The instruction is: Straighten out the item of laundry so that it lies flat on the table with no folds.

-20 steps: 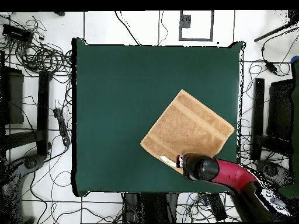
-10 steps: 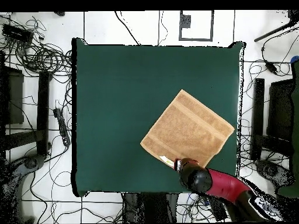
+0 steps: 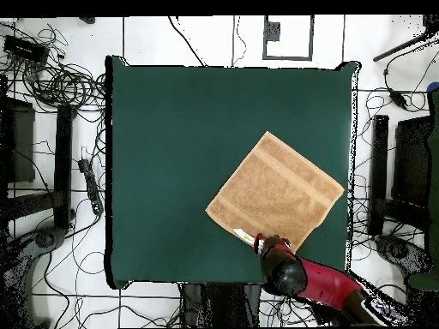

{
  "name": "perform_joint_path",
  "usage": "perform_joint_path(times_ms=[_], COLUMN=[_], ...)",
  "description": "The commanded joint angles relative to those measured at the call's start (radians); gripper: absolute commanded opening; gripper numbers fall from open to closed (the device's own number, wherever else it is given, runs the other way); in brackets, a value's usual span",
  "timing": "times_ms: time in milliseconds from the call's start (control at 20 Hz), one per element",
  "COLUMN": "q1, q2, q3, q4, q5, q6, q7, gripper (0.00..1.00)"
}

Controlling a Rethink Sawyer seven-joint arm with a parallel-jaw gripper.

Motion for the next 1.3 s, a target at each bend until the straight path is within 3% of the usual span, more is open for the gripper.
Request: perform_joint_path(times_ms=[50, 300, 400, 550, 1000, 1150, 1300], q1=[0.065, 0.086, 0.104, 0.112, -0.016, -0.018, 0.003], q2=[0.229, 0.165, 0.107, 0.011, -0.268, -0.294, -0.293], q3=[0.130, 0.120, 0.092, 0.077, 0.175, 0.185, 0.144], q4=[0.133, 0.145, 0.170, 0.210, 0.319, 0.327, 0.264], q5=[0.058, 0.093, 0.100, 0.129, 0.196, 0.197, 0.151], q6=[0.079, 0.220, 0.227, 0.332, 0.647, 0.664, 0.699], q7=[0.208, 0.167, 0.174, 0.150, 0.039, 0.045, 0.040], gripper=[1.00, 1.00, 1.00, 1.00, 1.00, 1.00, 1.00])
